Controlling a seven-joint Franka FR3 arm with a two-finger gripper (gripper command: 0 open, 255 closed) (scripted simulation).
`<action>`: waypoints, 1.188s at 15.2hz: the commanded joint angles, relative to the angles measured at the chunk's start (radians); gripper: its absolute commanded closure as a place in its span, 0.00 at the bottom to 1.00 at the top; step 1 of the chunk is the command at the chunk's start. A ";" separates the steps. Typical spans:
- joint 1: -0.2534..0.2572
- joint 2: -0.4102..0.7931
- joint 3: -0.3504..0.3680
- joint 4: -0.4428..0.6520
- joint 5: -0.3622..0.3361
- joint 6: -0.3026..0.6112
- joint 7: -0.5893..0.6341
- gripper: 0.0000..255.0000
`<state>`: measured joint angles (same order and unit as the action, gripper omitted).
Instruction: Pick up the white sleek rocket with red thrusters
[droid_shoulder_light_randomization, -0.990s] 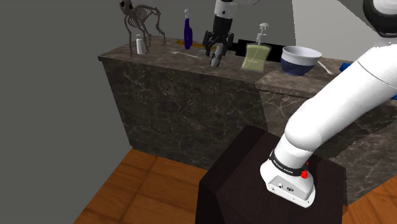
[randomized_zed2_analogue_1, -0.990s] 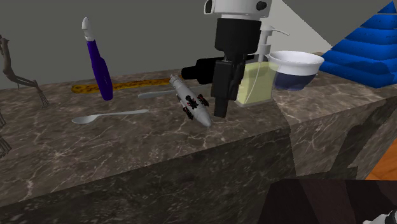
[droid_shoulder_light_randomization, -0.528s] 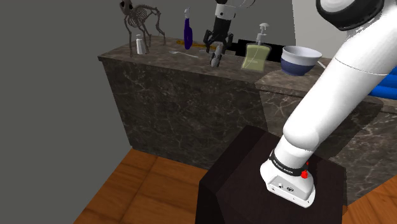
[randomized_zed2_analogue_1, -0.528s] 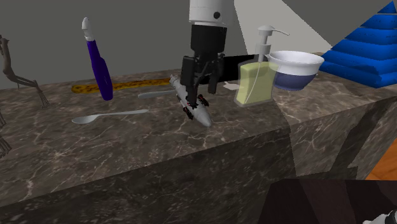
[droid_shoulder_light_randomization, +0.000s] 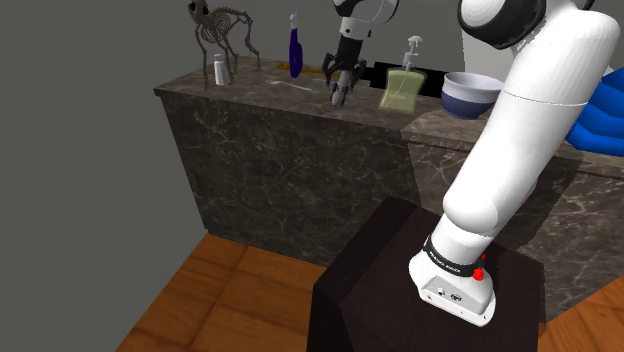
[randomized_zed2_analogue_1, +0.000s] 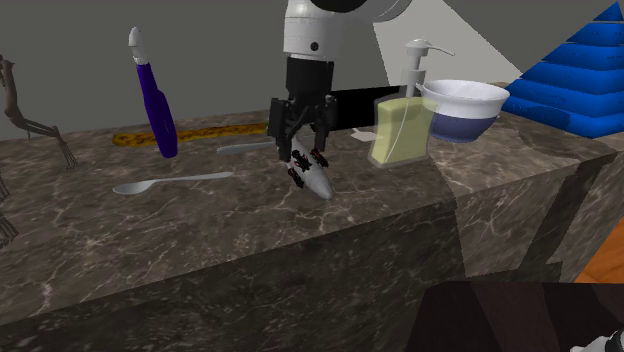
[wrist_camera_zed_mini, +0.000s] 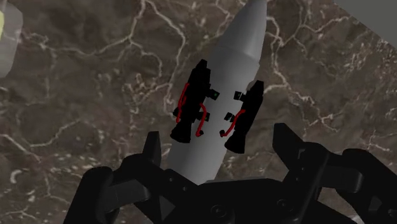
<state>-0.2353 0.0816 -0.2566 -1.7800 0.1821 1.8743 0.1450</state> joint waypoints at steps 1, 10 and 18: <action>0.000 0.006 0.000 -0.020 0.003 0.026 -0.004 0.00; 0.000 0.010 0.000 -0.051 0.007 0.059 -0.011 1.00; 0.000 0.005 0.000 -0.015 0.003 0.020 -0.003 1.00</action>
<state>-0.2354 0.0861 -0.2565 -1.8091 0.1857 1.9075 0.1398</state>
